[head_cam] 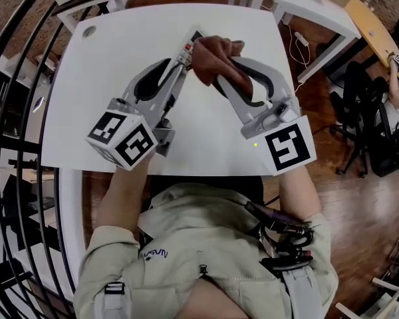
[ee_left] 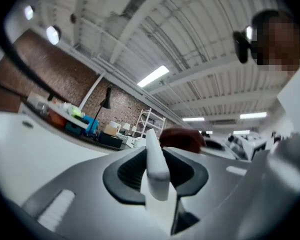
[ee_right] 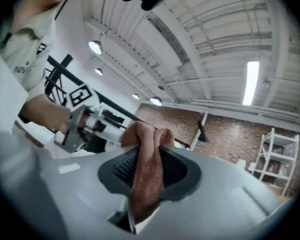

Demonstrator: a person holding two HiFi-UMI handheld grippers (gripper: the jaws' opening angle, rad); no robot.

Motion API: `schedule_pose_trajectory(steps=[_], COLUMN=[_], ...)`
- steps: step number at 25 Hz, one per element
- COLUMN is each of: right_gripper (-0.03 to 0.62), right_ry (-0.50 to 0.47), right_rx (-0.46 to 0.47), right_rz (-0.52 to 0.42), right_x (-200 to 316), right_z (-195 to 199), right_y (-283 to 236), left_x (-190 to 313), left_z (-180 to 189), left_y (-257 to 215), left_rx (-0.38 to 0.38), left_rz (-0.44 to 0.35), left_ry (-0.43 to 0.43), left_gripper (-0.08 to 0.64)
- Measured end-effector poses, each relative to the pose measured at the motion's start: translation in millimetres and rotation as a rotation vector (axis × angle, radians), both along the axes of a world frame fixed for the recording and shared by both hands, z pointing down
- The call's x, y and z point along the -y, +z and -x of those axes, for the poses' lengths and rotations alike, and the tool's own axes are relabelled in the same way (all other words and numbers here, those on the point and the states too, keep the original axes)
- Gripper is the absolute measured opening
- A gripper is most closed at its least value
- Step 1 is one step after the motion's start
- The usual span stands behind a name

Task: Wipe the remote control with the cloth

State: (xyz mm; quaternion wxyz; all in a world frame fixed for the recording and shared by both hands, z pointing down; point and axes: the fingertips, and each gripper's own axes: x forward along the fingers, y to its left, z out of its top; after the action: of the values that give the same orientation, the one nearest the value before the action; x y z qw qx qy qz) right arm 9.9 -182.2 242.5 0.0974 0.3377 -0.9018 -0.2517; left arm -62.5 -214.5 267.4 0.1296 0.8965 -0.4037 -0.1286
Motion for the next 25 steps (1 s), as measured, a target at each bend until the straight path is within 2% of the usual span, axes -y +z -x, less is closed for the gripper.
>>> schedule_pose_trajectory(steps=[1,3,4,6,8,10,11,13,14,16,18,19,20,22,23,24,25], right_gripper=[0.089,0.089,0.089,0.089,0.089,0.089,0.089,0.089,0.090,0.091,0.091,0.091,0.089,0.086,0.086,0.086,0.087], right_ry=[0.069,0.116,0.096,-0.003,-0.128,-0.180,-0.137,0.050,0.135,0.220,0.163,0.089,-0.001,-0.152,-0.166,-0.131,-0.068], right_rx=[0.077,0.121,0.107,0.028,-0.097,-0.145,-0.118,-0.009,0.019,-0.030,-0.161,-0.205,-0.204,-0.109,-0.061,-0.023,0.018], right_rz=[0.005,-0.013,-0.023,-0.024,-0.009,-0.016,-0.021,-0.028,-0.029,-0.014,0.042,0.083,0.127,0.201,0.212,0.202,0.180], right_x=[12.3,19.3,13.8,-9.8,-39.2,-54.2,-49.1,-19.8,-4.3,16.9,15.3,5.6,-6.9,-26.1,-26.0,-18.8,-6.8], right_z=[-15.1,-28.5,-25.4,-5.9,15.6,22.4,13.8,-20.5,-36.0,-49.5,-35.5,-20.8,-4.5,19.2,20.3,13.6,1.1], right_y=[-12.8,-26.5,-27.1,-16.1,1.5,2.4,-6.2,-32.0,-40.6,-40.9,-23.6,-14.1,-9.0,-13.9,-20.0,-26.6,-33.7], left_x=[-5.9,-19.4,-25.0,-29.5,-30.3,-33.2,-36.5,-45.4,-49.7,-57.5,-62.6,-63.5,-63.6,-64.9,-66.8,-69.3,-71.4], left_z=[-8.8,-30.6,-39.7,-47.2,-46.1,-43.9,-45.0,-54.3,-61.0,-75.6,-88.2,-92.1,-94.1,-94.4,-93.7,-92.6,-90.8], left_y=[-0.7,-3.1,-5.1,-5.8,-5.3,-2.6,0.5,9.3,13.7,22.2,29.8,32.0,33.2,35.1,35.6,34.4,30.1], left_rx=[0.127,0.330,0.414,0.585,0.737,0.877,0.978,1.201,1.289,1.420,1.497,1.515,1.526,1.545,1.537,1.496,1.402], left_rz=[-0.073,-0.192,-0.241,-0.327,-0.397,-0.480,-0.551,-0.725,-0.800,-0.923,-1.003,-1.022,-1.033,-1.052,-1.051,-1.026,-0.967], left_ry=[-0.009,-0.014,-0.022,-0.059,-0.123,-0.197,-0.235,-0.286,-0.293,-0.280,-0.248,-0.234,-0.227,-0.226,-0.221,-0.208,-0.181], left_gripper=[0.103,0.103,0.103,0.103,0.103,0.103,0.103,0.103,0.103,0.103,0.103,0.101,0.101,0.101,0.101,0.101,0.101])
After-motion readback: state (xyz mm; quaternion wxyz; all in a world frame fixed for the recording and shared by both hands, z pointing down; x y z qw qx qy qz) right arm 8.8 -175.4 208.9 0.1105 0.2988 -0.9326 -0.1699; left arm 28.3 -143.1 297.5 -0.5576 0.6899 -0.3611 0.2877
